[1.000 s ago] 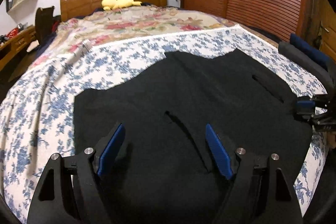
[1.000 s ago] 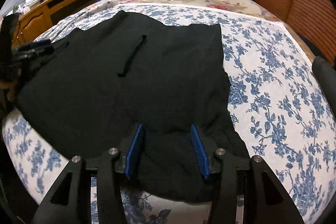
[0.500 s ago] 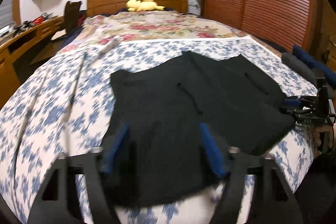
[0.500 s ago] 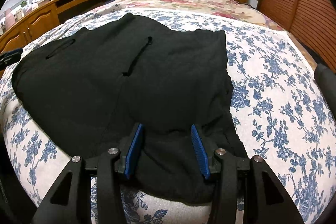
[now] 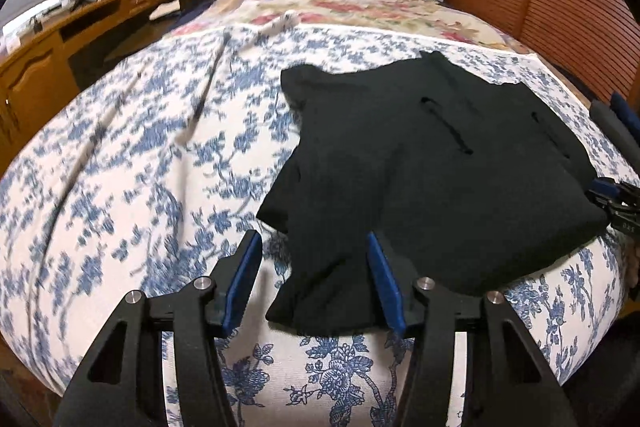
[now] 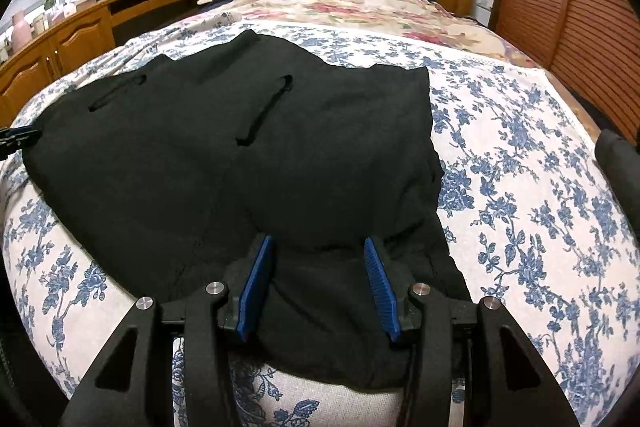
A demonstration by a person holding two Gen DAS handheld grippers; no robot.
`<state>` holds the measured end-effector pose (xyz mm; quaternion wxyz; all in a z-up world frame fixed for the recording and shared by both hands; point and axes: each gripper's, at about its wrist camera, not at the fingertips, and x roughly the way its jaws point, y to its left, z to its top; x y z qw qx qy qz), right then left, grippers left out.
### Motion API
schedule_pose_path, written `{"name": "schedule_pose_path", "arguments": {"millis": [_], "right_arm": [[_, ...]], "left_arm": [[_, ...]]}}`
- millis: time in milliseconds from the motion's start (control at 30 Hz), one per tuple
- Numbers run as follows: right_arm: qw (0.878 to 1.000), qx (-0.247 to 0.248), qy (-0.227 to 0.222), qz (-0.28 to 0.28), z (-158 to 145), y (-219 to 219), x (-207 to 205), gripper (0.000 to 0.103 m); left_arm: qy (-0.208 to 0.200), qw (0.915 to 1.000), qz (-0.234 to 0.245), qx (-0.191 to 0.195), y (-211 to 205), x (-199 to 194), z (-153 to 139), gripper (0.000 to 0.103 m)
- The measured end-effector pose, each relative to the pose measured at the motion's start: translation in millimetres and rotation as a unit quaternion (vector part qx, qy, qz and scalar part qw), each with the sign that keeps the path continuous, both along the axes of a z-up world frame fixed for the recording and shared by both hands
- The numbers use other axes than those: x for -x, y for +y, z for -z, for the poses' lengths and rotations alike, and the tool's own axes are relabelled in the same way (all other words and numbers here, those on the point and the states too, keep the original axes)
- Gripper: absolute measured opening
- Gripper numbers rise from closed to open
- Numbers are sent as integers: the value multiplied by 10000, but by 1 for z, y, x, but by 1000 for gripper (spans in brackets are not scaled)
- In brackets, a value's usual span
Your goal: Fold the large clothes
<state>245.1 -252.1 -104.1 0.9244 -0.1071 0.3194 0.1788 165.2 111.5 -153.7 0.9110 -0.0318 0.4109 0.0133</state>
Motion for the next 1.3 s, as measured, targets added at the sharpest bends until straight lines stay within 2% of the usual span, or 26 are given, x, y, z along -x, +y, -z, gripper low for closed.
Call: {"name": "schedule_pose_path", "arguments": {"millis": [367, 567, 833, 967, 1100, 1133, 1200, 1300], "right_arm": [[9999, 110, 58, 76, -7, 2, -1, 51], [9998, -216, 38, 42, -13, -6, -1, 51], [9965, -583, -208, -559, -23, 7, 17, 51], [9935, -640, -167, -928, -20, 20, 25, 51], [9935, -540, -76, -998, -16, 27, 21, 51], [9937, -515, -7, -994, -14, 28, 17, 51], [9937, -506, 117, -990, -12, 28, 12, 51], [9947, -461, 95, -915, -16, 25, 8, 51]], "left_arm": [[131, 9992, -112, 353, 3, -3, 12, 56], [160, 9985, -143, 495, 6, -1, 15, 56], [232, 9958, -206, 865, 11, 10, 19, 53], [236, 9950, -227, 949, 12, 12, 19, 44], [289, 9917, -175, 1241, 15, 11, 16, 18], [273, 9907, -179, 1320, 16, 12, 13, 15], [190, 9921, -172, 1225, 12, 12, 1, 12], [-112, 9961, -110, 873, -5, 11, -33, 10]]}}
